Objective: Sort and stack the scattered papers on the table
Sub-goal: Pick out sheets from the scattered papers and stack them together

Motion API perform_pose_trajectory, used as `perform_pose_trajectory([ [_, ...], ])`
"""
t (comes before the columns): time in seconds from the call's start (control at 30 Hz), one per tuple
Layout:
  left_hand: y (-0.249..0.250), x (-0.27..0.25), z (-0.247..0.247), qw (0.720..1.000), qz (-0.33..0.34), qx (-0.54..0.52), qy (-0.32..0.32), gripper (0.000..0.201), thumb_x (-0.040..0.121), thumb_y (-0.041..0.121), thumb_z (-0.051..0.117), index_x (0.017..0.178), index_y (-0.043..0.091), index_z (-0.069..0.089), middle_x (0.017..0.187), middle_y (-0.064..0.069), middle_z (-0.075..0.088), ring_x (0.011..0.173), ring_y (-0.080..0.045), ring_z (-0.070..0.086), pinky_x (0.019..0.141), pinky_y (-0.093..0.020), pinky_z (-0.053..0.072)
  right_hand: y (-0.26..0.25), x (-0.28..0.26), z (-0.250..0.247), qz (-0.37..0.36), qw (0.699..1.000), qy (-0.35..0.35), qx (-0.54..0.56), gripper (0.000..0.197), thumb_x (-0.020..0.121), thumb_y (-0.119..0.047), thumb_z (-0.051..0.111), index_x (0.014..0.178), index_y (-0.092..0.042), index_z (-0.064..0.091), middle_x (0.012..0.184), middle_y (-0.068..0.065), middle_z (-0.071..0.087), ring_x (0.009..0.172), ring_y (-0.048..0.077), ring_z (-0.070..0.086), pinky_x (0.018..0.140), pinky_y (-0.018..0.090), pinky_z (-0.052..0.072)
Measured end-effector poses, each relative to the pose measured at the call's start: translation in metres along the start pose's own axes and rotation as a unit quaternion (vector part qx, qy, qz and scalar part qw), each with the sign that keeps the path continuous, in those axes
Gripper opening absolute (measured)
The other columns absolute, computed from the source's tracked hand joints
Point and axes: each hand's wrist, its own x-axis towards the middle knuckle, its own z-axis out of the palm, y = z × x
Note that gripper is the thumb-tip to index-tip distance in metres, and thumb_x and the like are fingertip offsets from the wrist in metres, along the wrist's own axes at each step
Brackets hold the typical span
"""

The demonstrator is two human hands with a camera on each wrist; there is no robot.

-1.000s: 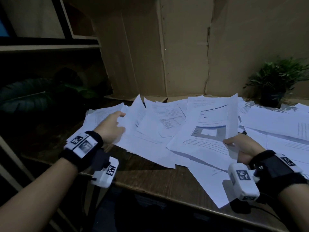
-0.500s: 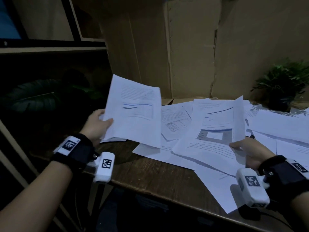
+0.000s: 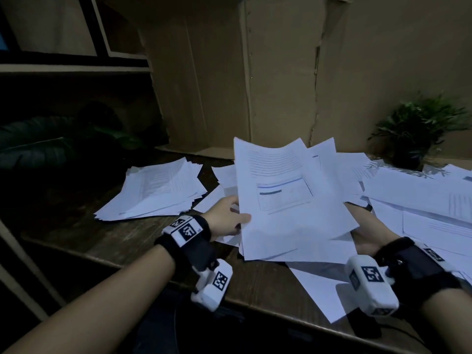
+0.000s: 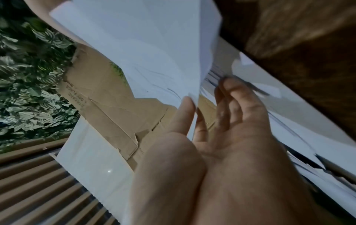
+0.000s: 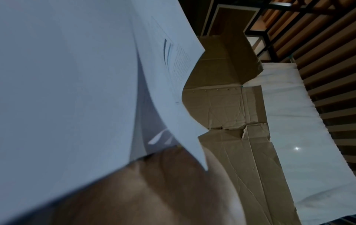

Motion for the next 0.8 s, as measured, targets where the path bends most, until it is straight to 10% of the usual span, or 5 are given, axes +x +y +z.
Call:
perform_pose_trajectory([
  [0.2, 0.005, 0.004, 0.004, 0.999, -0.01, 0.027, -0.017, 0.03, 0.096, 0.01, 0.06, 0.123, 0.006, 0.049, 0.112, -0.017, 0.069, 0.083, -0.026, 0.066, 0.07, -0.033, 0.051, -0.003, 0.006, 0.0, -0.004, 0.996, 0.042, -0.074, 0.05, 0.094, -0.044, 0.063, 0.128, -0.008, 0.063, 0.136, 0.009, 0.062, 0.12, 0.032, 0.062, 0.078, 0.047, 0.057],
  [0.3, 0.006, 0.009, -0.014, 0.996, -0.026, 0.074, 0.049, 0.032, 0.095, 0.021, 0.062, 0.123, 0.007, 0.053, 0.108, -0.013, 0.067, 0.081, -0.02, 0.06, 0.071, -0.03, 0.047, 0.0, 0.016, -0.013, -0.05, 0.987, 0.125, -0.089, 0.055, 0.086, -0.018, 0.075, 0.128, 0.012, 0.056, 0.122, 0.029, 0.065, 0.102, 0.042, 0.067, 0.094, 0.056, 0.052],
  [0.43, 0.005, 0.018, -0.05, 0.965, -0.086, 0.22, 0.112, 0.045, 0.094, 0.026, 0.064, 0.134, 0.008, 0.052, 0.142, -0.01, 0.048, 0.12, -0.024, 0.052, 0.088, -0.028, 0.04, -0.007, 0.018, -0.029, -0.065, 0.965, 0.244, -0.069, 0.028, 0.098, -0.007, 0.057, 0.114, 0.016, 0.057, 0.069, 0.015, 0.059, 0.051, 0.025, 0.06, 0.051, 0.031, 0.051],
  [0.6, 0.007, 0.032, -0.061, 0.949, -0.138, 0.256, 0.123, 0.054, 0.093, 0.025, 0.066, 0.138, 0.002, 0.047, 0.137, -0.015, 0.052, 0.118, -0.03, 0.054, 0.09, -0.034, 0.046, -0.003, 0.023, -0.035, -0.036, 0.958, 0.263, -0.111, 0.05, 0.097, -0.004, 0.054, 0.142, 0.013, 0.041, 0.113, 0.012, 0.053, 0.102, 0.025, 0.052, 0.073, 0.04, 0.041],
  [0.8, -0.011, 0.056, -0.074, 0.945, -0.155, 0.232, 0.171, 0.06, 0.078, 0.031, 0.078, 0.125, -0.001, 0.056, 0.116, -0.019, 0.065, 0.106, -0.036, 0.063, 0.092, -0.039, 0.052, -0.001, 0.032, -0.044, -0.024, 0.948, 0.28, -0.146, 0.05, 0.093, -0.008, 0.058, 0.139, 0.01, 0.047, 0.11, 0.017, 0.05, 0.096, 0.031, 0.05, 0.087, 0.039, 0.043],
])
